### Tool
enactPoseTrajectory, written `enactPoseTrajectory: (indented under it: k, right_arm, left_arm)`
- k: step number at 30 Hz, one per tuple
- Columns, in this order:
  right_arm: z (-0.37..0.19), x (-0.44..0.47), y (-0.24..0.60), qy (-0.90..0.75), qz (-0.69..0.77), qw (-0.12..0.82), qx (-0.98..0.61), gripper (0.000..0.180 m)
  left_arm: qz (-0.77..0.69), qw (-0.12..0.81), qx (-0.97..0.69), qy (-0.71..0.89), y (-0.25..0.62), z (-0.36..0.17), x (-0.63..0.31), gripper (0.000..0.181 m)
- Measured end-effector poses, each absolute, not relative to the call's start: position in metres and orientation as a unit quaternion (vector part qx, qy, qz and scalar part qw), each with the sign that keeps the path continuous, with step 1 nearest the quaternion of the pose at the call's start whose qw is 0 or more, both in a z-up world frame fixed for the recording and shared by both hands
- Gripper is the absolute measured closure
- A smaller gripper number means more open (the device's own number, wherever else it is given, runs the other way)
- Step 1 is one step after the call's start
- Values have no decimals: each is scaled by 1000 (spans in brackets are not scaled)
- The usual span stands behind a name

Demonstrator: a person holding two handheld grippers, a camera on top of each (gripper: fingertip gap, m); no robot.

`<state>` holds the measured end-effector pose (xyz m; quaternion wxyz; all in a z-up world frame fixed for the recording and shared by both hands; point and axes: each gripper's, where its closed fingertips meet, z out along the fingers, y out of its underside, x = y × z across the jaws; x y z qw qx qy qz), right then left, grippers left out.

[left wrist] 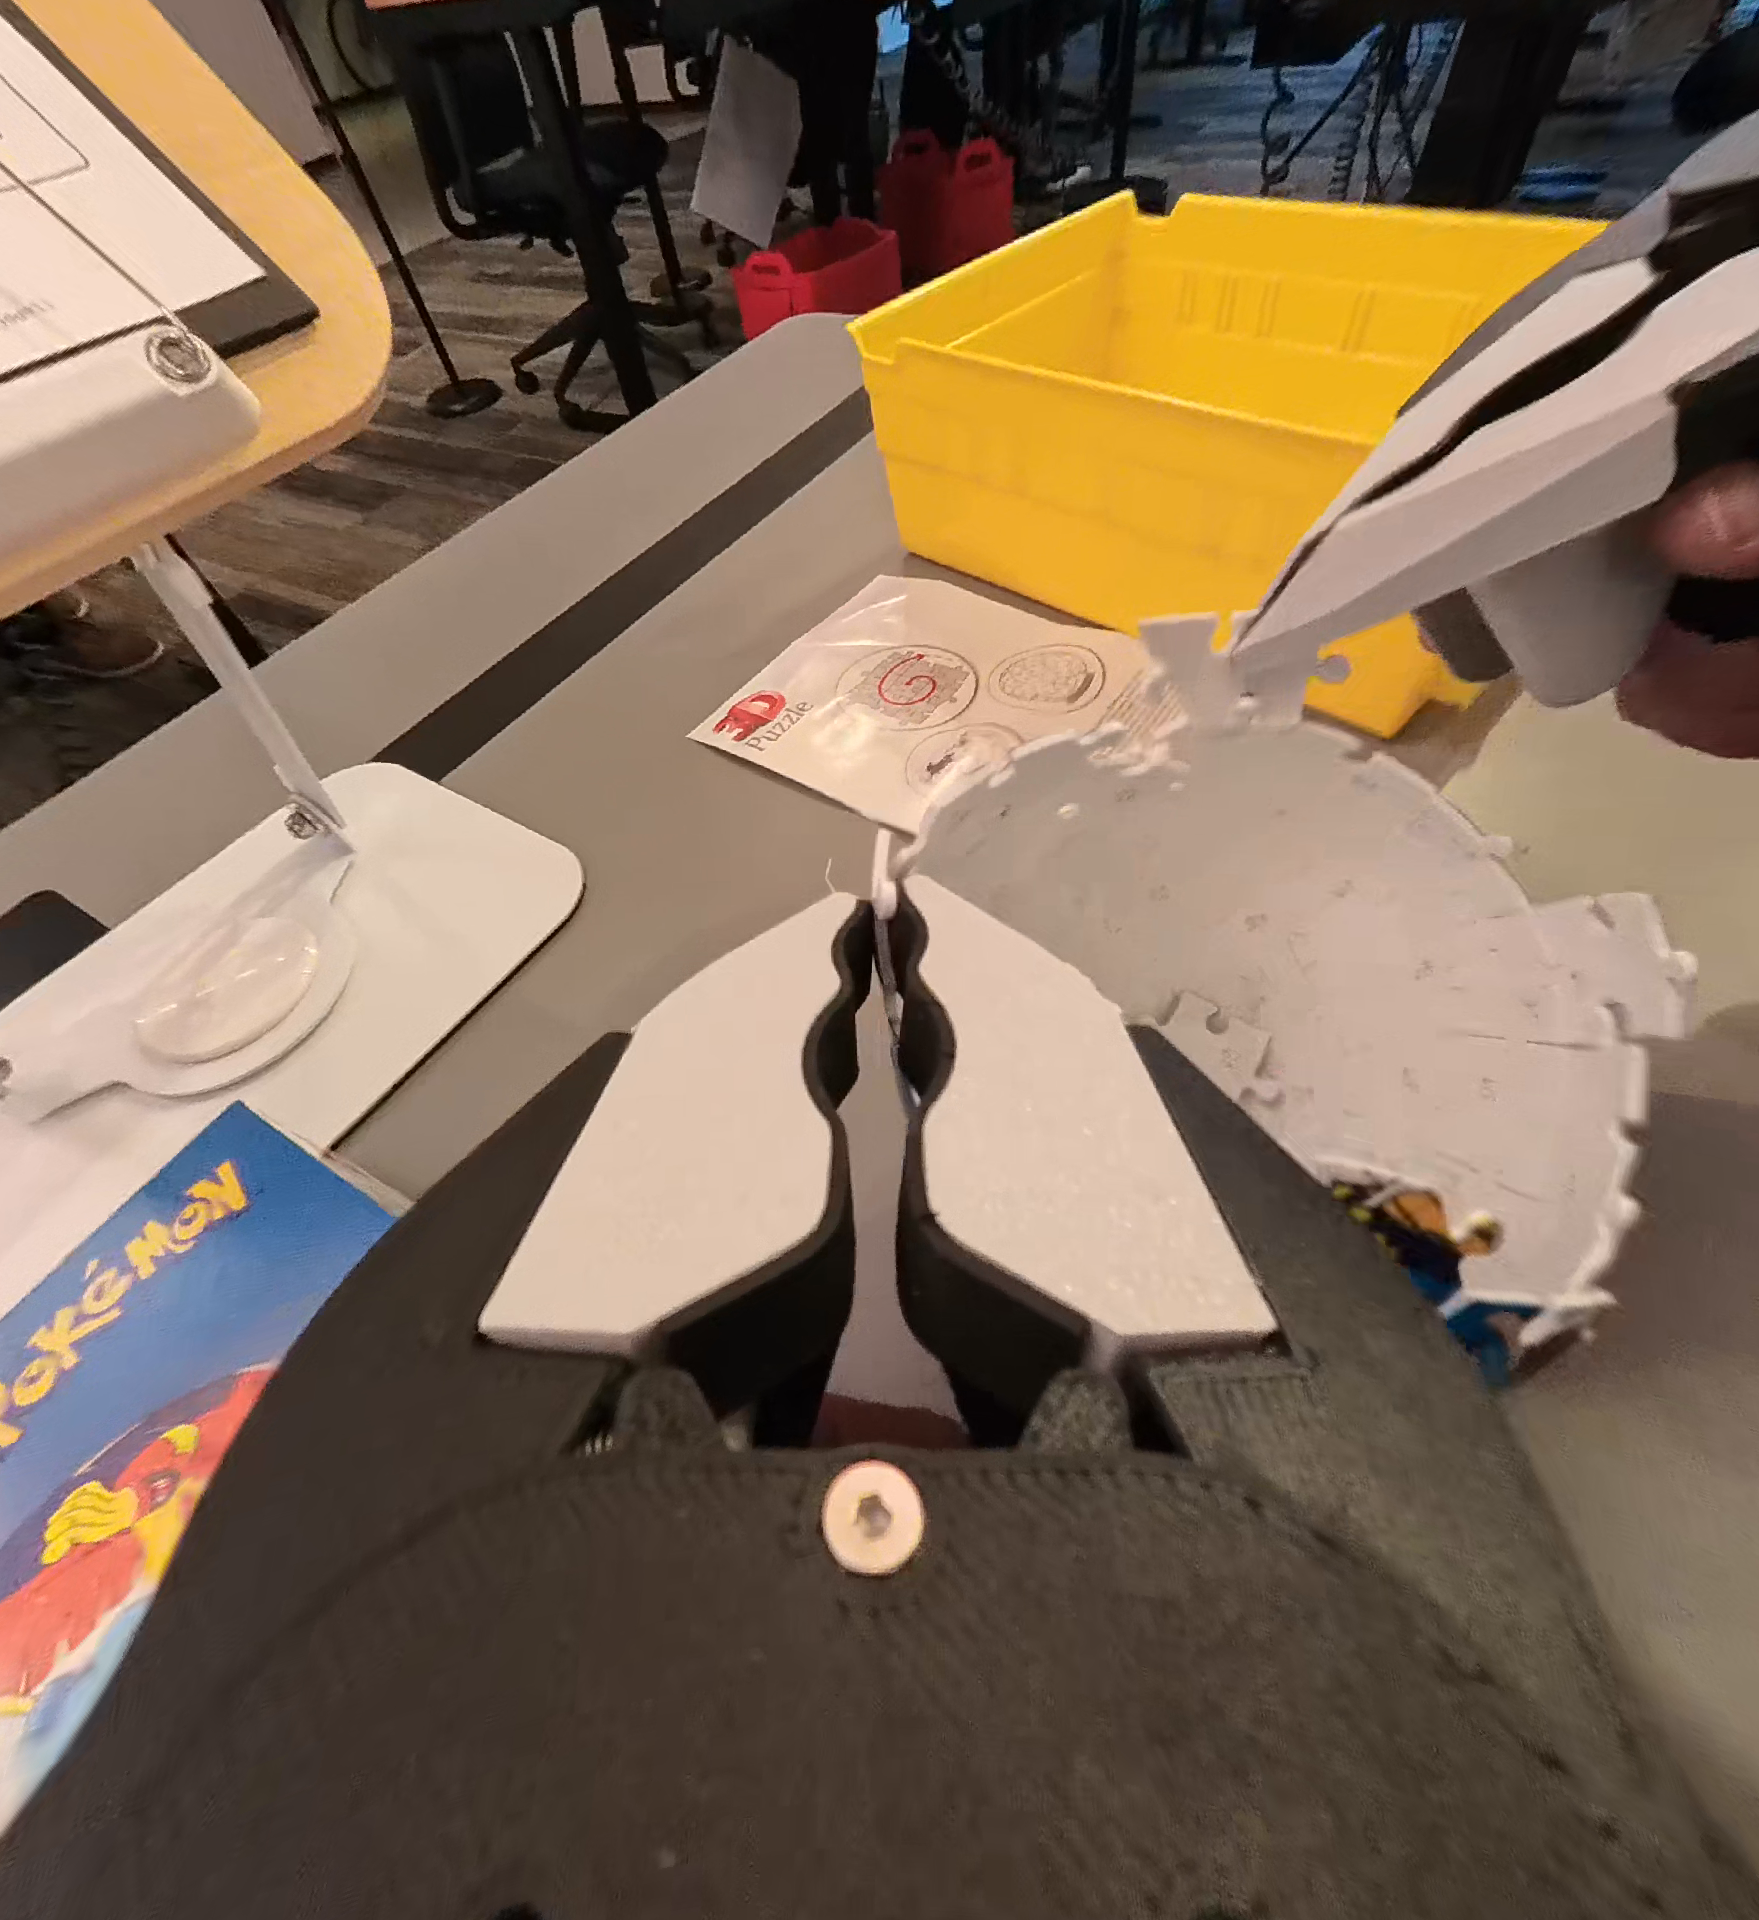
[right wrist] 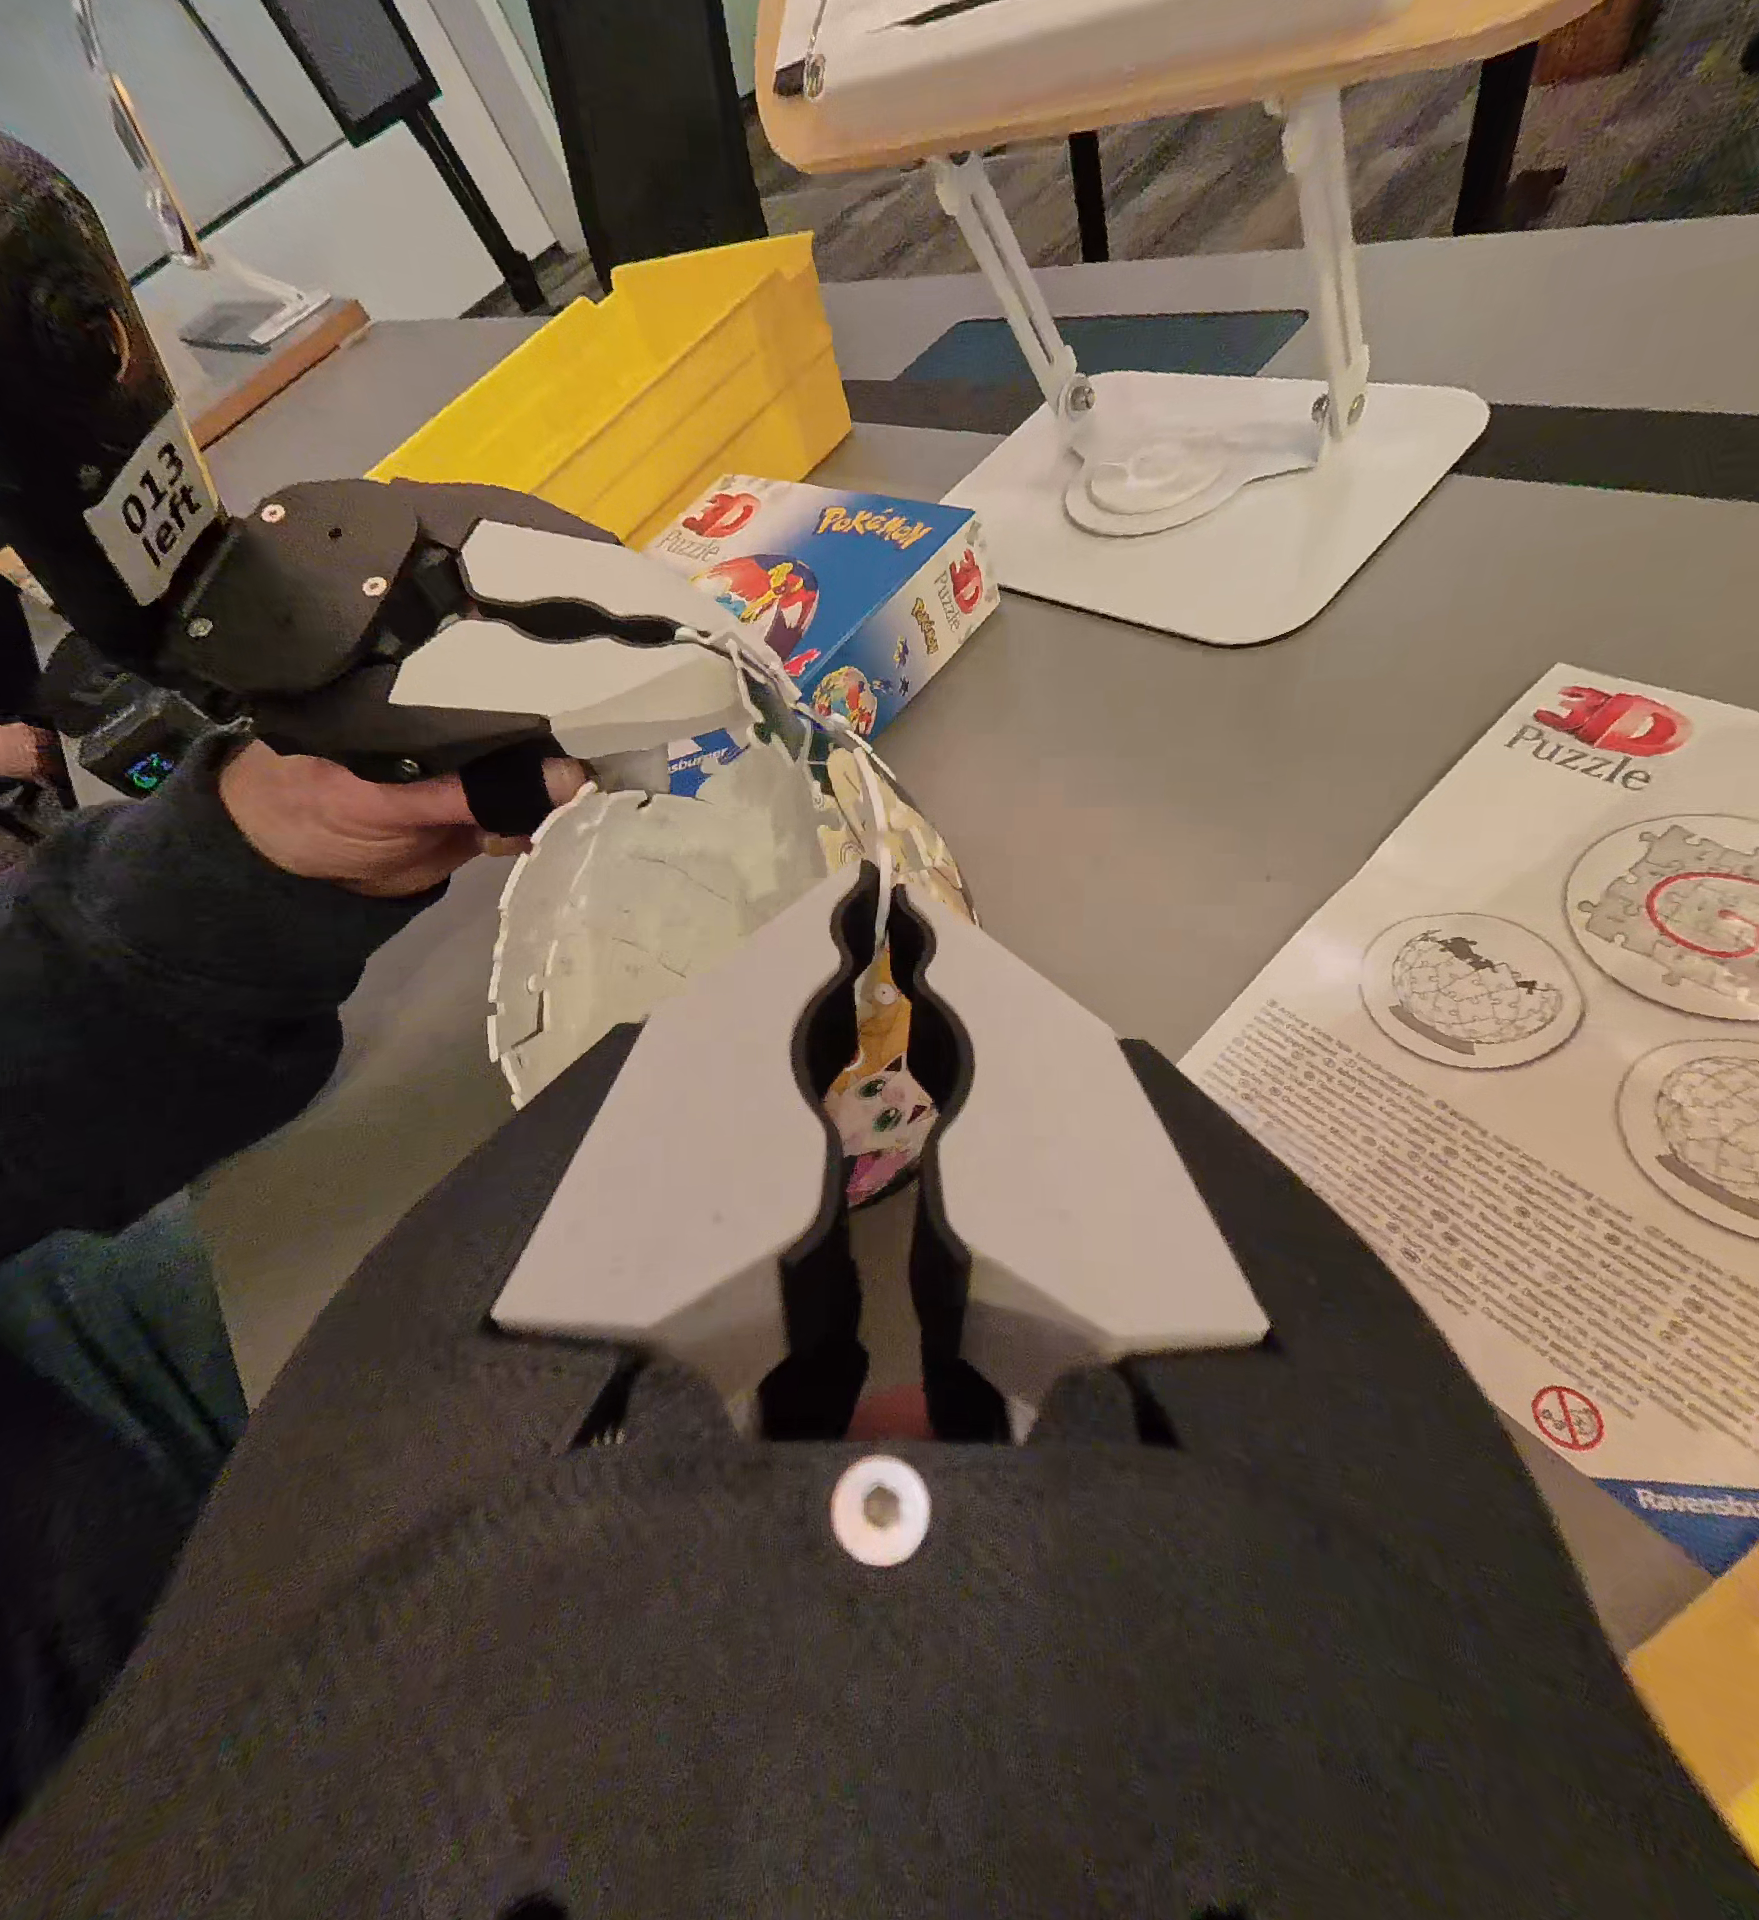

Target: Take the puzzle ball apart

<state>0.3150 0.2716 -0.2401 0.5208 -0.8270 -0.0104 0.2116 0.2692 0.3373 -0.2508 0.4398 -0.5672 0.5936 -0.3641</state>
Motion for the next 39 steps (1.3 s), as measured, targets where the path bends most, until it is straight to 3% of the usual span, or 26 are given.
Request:
enactPoseTrajectory:
  k: [4,8,14,20,24,29,33,36,39]
  right_arm:
    - [-225,320,266,18,262,537,-802,180]
    - [-234,318,270,-61,127,536,-832,180]
    - [-234,313,276,-96,74,535,-836,180]
    - [-222,309,278,13,280,535,-797,180]
    - [-243,304,281,-202,-54,526,-824,180]
    - [-241,282,282,-338,-231,519,-750,180]
    - [-231,279,273,-225,-64,577,-782,180]
    - [-210,277,266,-82,191,601,-771,180]
    - [-207,298,263,-37,226,599,-768,180]
  left_arm:
    - [-384,433,-564,589,329,-248,274,178]
    - [-388,424,-566,591,321,-247,278,179]
    - [-330,442,-590,590,335,-250,274,179]
    - [-336,460,-603,559,346,-243,271,179]
    - [-300,469,-597,577,343,-248,276,179]
    - [-291,468,-621,558,356,-248,274,179]
    - [-288,465,-621,561,355,-250,271,179]
    - [-258,475,-620,569,358,-255,271,179]
    - [-281,467,-620,564,353,-252,275,179]
